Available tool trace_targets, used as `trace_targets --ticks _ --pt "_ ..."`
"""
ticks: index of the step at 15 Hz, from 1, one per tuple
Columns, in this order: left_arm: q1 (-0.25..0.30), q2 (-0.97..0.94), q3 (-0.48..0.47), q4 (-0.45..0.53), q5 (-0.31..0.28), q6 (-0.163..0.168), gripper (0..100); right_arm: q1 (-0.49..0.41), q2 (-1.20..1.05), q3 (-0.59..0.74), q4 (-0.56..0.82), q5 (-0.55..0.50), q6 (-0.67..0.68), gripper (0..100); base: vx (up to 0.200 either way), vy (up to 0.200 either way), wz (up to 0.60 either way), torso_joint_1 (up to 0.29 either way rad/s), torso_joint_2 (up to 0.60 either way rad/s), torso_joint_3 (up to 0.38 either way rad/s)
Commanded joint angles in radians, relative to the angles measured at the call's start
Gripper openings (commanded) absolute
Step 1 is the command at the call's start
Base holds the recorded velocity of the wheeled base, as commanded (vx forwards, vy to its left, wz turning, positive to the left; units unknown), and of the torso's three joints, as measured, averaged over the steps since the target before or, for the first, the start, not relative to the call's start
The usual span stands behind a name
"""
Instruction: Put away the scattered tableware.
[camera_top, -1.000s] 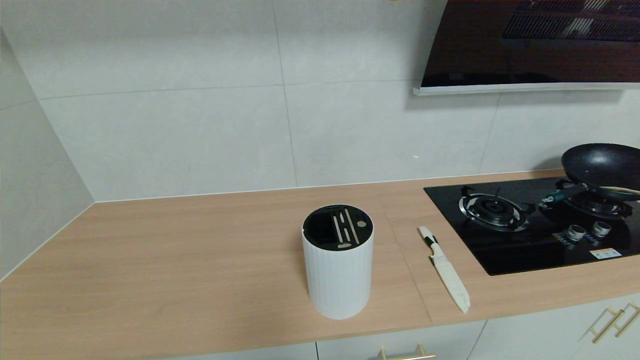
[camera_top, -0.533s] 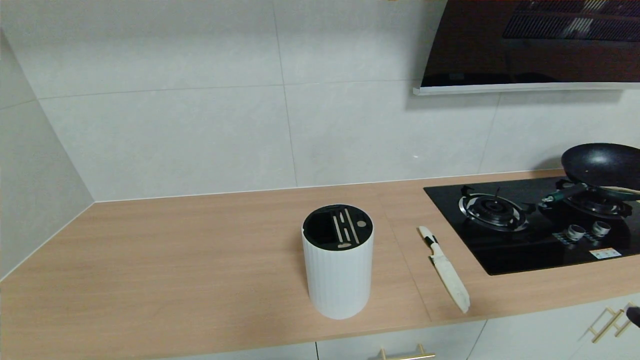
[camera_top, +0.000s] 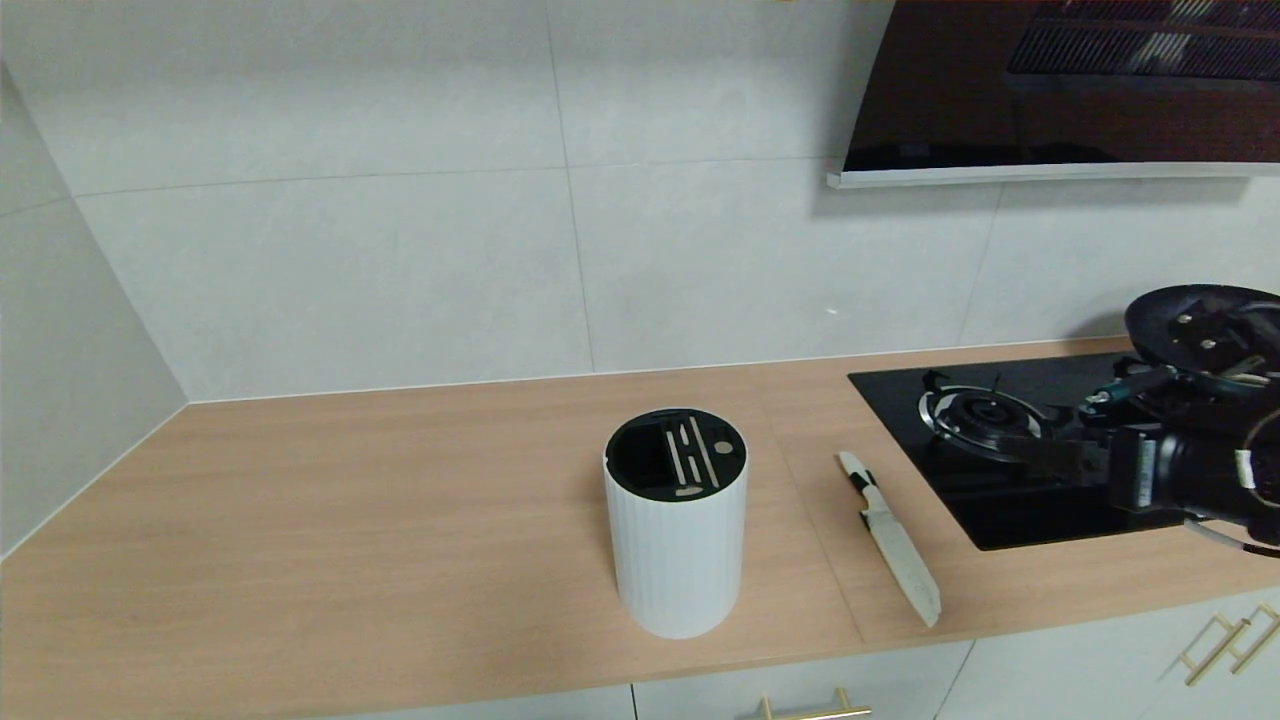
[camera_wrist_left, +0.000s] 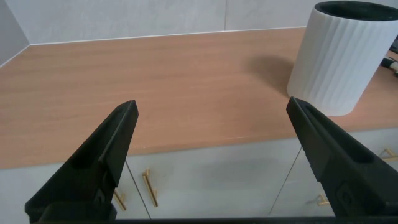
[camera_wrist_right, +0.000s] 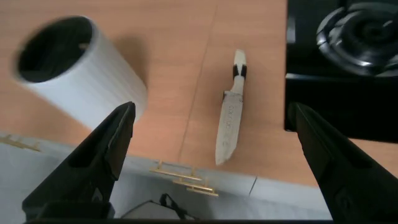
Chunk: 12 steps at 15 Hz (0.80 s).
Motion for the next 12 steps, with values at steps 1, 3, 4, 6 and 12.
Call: trace_targets --ticks 1,3,4,6,12 --pt "0.000 0.000 0.000 0.000 0.000 0.000 100 0.042 0.251 -0.122 -0.024 -0.014 0.001 100 0.000 0.000 0.00 0.000 0.00 0.000" --pt "0.000 0.000 0.000 0.000 0.000 0.000 100 0.056 0.333 -0.180 -0.024 -0.018 0.001 100 0.000 0.000 0.00 0.000 0.00 0.000" --pt "0.000 0.000 0.000 0.000 0.000 0.000 100 0.059 0.376 -0.197 -0.026 -0.034 -0.004 100 0.000 0.000 0.00 0.000 0.00 0.000" --pt "0.000 0.000 0.000 0.000 0.000 0.000 100 0.070 0.481 -0.229 -0.034 -0.093 -0.024 100 0.000 0.000 0.00 0.000 0.00 0.000" --pt "0.000 0.000 0.000 0.000 0.000 0.000 100 0.082 0.705 -0.234 -0.221 -0.169 -0.031 100 0.000 0.000 0.00 0.000 0.00 0.000"
